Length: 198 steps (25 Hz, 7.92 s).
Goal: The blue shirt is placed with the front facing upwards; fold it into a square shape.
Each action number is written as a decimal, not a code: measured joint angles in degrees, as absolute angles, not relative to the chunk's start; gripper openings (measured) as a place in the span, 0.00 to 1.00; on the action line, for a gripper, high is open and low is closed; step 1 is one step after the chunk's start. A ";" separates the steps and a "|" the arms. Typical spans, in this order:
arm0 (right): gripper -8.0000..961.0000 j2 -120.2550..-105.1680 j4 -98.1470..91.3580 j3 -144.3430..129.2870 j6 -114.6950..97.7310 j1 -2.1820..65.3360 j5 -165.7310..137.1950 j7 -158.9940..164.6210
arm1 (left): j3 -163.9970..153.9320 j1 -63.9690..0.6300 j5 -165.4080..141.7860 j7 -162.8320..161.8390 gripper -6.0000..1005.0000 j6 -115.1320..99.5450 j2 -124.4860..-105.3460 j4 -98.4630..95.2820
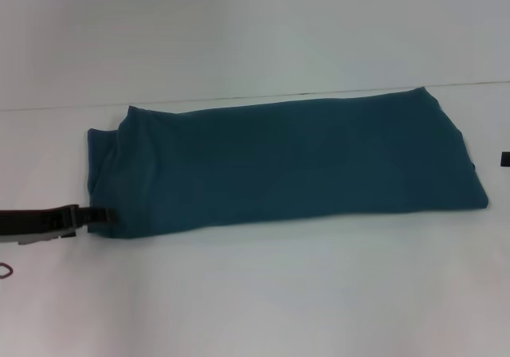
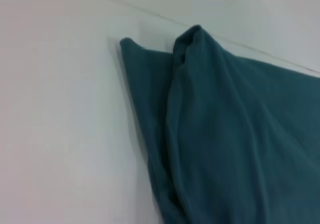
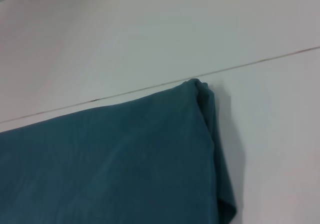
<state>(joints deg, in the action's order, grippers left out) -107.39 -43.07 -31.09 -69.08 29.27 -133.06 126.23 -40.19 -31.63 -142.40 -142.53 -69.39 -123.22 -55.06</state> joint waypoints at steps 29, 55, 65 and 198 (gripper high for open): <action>0.79 -107.28 -43.20 -30.69 -69.51 28.74 -133.07 126.30 | -42.11 -35.23 -144.00 -142.52 0.88 -65.82 -122.60 -47.93; 0.79 -107.21 -43.77 -30.58 -69.81 28.74 -133.06 126.30 | -42.18 -37.69 -145.23 -142.42 0.88 -60.54 -122.43 -45.98; 0.79 -107.21 -43.77 -30.58 -69.78 28.83 -133.06 126.30 | -42.08 -37.70 -145.54 -142.55 0.88 -60.04 -122.43 -45.95; 0.79 -112.92 -38.26 -31.23 -74.84 36.83 -132.05 121.51 | -75.74 -36.51 -71.84 -103.94 0.72 -66.40 -123.85 -27.25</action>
